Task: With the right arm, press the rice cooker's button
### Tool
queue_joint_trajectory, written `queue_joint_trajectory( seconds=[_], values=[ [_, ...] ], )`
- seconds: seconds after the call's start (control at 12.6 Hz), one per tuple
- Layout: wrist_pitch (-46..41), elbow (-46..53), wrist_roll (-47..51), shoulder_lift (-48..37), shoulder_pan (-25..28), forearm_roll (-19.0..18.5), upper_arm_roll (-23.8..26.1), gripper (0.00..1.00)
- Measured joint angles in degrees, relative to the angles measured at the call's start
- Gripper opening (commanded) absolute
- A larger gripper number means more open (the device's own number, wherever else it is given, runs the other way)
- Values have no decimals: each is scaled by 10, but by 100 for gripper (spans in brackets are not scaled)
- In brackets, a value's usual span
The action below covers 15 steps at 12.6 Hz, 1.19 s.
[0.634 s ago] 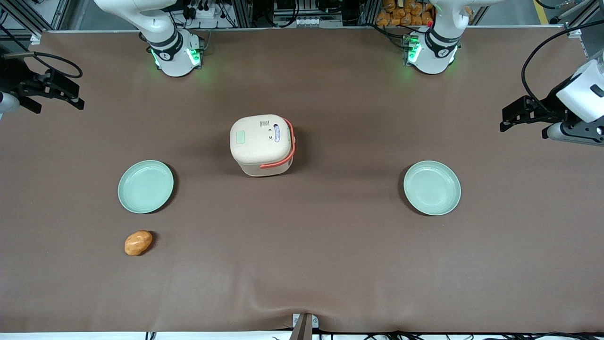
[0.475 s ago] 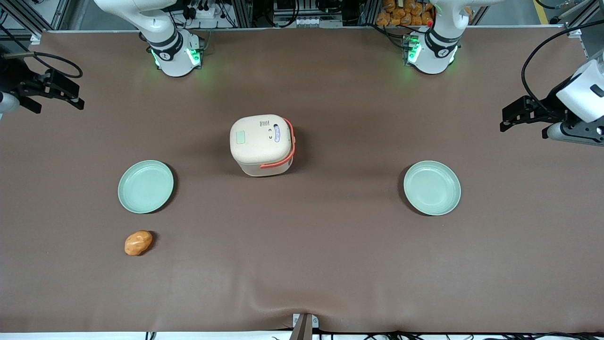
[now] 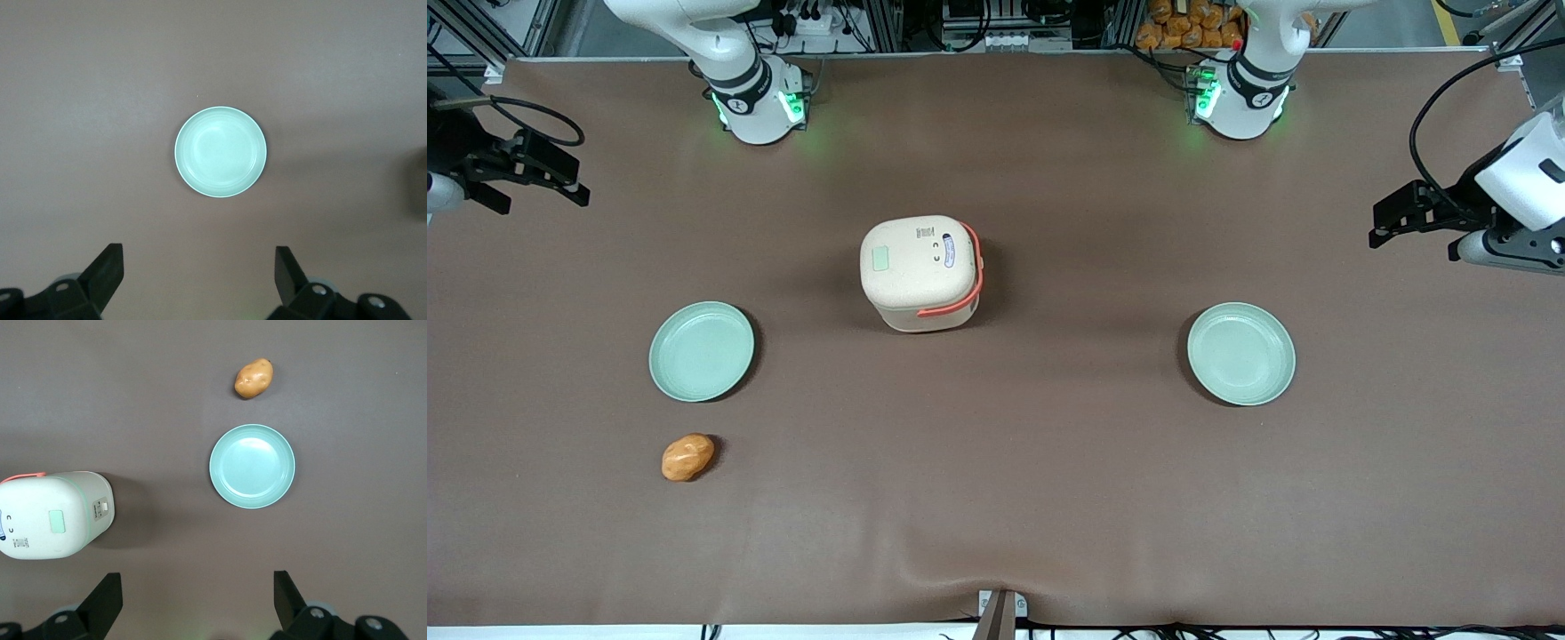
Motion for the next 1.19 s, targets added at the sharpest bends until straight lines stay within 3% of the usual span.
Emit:
queue_joint_trajectory(
  seconds=[0.48,0.71,0.79,0.95,1.11,1.19],
  values=[
    [0,-2,5,3,20,8,27,100],
    [5,-4,28,9,27,8,60,37],
    [5,-5,28,13,32,8,68,33],
    [8,-6,45,21,47,8,81,10],
    [10,-7,90,32,70,8,98,0],
    [12,-9,110,39,81,8,109,0]
  ],
)
